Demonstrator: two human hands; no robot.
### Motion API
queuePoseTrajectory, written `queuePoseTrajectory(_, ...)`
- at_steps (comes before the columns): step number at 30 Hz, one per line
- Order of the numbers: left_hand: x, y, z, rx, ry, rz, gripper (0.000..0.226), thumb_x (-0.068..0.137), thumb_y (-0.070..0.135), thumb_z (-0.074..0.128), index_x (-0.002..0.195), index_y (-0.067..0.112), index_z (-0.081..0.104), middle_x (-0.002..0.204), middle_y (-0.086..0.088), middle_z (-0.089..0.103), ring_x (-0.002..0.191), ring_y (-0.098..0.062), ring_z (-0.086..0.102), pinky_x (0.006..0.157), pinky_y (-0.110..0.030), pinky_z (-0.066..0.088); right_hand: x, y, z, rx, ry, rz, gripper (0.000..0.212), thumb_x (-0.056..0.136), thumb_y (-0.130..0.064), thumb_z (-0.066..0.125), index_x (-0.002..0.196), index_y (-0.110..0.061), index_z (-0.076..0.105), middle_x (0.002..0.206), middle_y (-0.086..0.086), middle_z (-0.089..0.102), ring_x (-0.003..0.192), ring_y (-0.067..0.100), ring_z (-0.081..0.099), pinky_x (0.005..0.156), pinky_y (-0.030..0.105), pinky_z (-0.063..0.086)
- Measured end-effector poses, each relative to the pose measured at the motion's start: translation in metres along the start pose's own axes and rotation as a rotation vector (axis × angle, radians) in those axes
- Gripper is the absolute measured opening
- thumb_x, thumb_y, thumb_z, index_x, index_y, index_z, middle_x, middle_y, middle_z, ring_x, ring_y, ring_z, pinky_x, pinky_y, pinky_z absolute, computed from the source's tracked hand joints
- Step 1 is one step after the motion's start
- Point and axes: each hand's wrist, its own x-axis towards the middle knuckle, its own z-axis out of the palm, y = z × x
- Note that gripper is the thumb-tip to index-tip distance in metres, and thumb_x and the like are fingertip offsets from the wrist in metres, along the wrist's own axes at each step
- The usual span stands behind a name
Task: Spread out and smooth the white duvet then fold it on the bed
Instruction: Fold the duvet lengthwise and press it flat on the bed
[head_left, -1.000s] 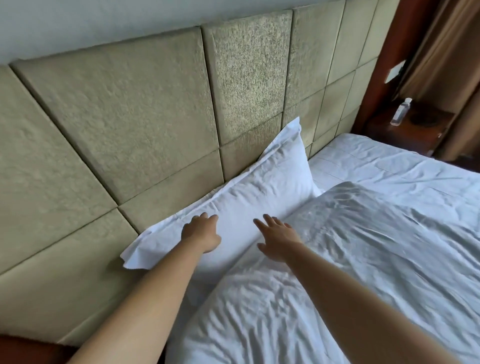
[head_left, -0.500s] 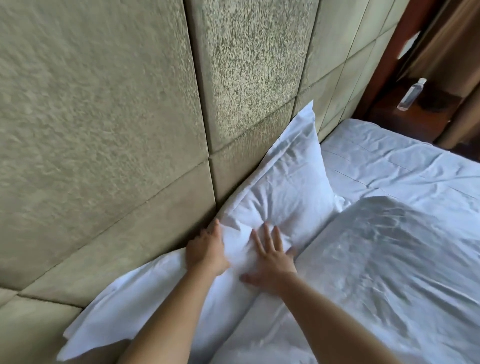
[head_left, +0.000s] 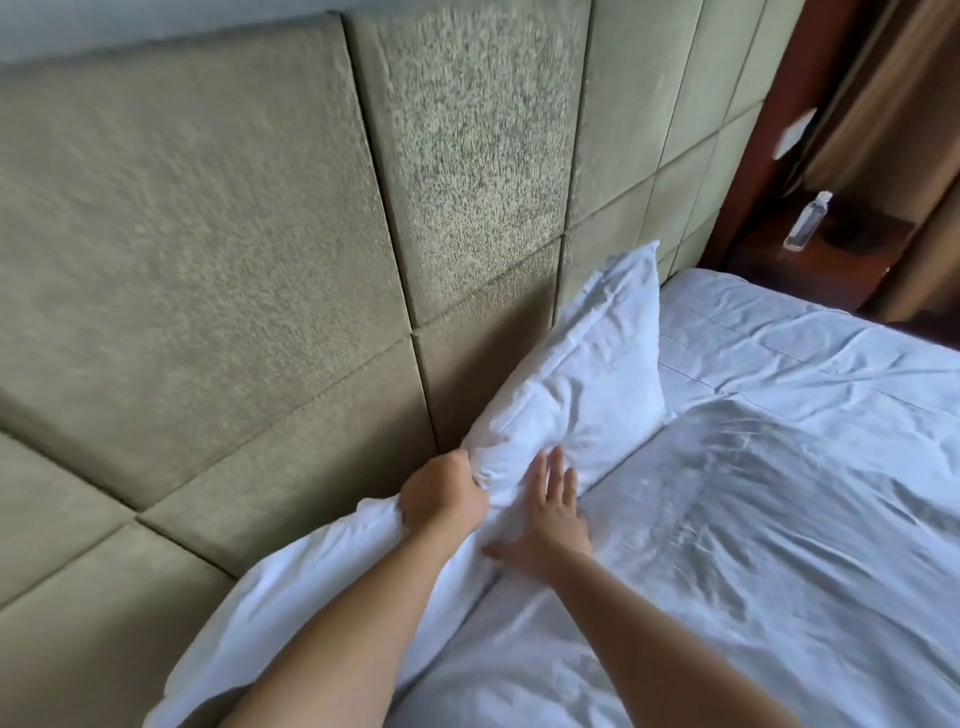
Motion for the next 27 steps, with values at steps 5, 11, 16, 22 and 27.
queuePoseTrajectory(5,-0.054,0.047,-0.058,0.186,0.184,0.170,0.016,0.085,0.014,0.048,0.098,0.017,0.056,0.106,-0.007,0.066,0.102,-0.030,0.062,0.074,-0.030,0.045,-0.048,0.004,-0.053,0.314,0.228,-0.050,0.137,0.065,-0.056,0.079,0.143,-0.029,-0.031,0.155,0.004,-0.029,0.147,0.026,0.012,0.106,0.035,0.036)
queuePoseTrajectory(11,-0.136,0.089,-0.159,0.367,0.452,0.338,0.028,0.081,0.011,0.049,0.107,0.015,0.060,0.101,-0.010,0.068,0.097,-0.033,0.064,0.069,-0.031,0.046,-0.117,0.003,-0.142,0.232,0.476,-0.136,0.137,0.063,-0.044,0.084,0.146,-0.035,-0.024,0.155,0.008,-0.028,0.147,0.034,-0.001,0.114,0.045,0.027)
queuePoseTrajectory(16,-0.220,0.106,-0.206,0.345,0.592,0.383,0.011,0.080,0.010,0.050,0.088,0.015,0.055,0.094,-0.010,0.068,0.092,-0.034,0.063,0.062,-0.030,0.036,-0.182,0.018,-0.186,0.154,0.496,-0.170,0.116,0.071,-0.028,0.077,0.149,-0.034,-0.008,0.156,0.004,-0.025,0.146,0.031,-0.013,0.115,0.058,0.009)
queuePoseTrajectory(22,-0.305,0.110,-0.231,0.075,0.688,0.280,0.010,0.074,0.003,0.049,0.077,0.012,0.051,0.086,-0.012,0.066,0.086,-0.036,0.061,0.062,-0.030,0.036,-0.260,0.017,-0.236,-0.004,0.849,-0.321,0.043,0.075,-0.010,0.053,0.116,-0.018,0.044,0.120,0.004,0.053,0.121,0.025,0.045,0.109,0.047,0.019)
queuePoseTrajectory(27,-0.360,0.116,-0.256,-0.215,0.744,0.165,0.013,0.067,-0.001,0.044,0.068,0.012,0.044,0.064,0.000,0.049,0.070,-0.031,0.051,0.058,-0.027,0.036,-0.315,0.004,-0.283,-0.067,1.058,-0.425,0.019,0.077,-0.004,0.050,0.089,-0.015,0.058,0.097,0.006,0.065,0.100,0.027,0.056,0.086,0.037,0.028)
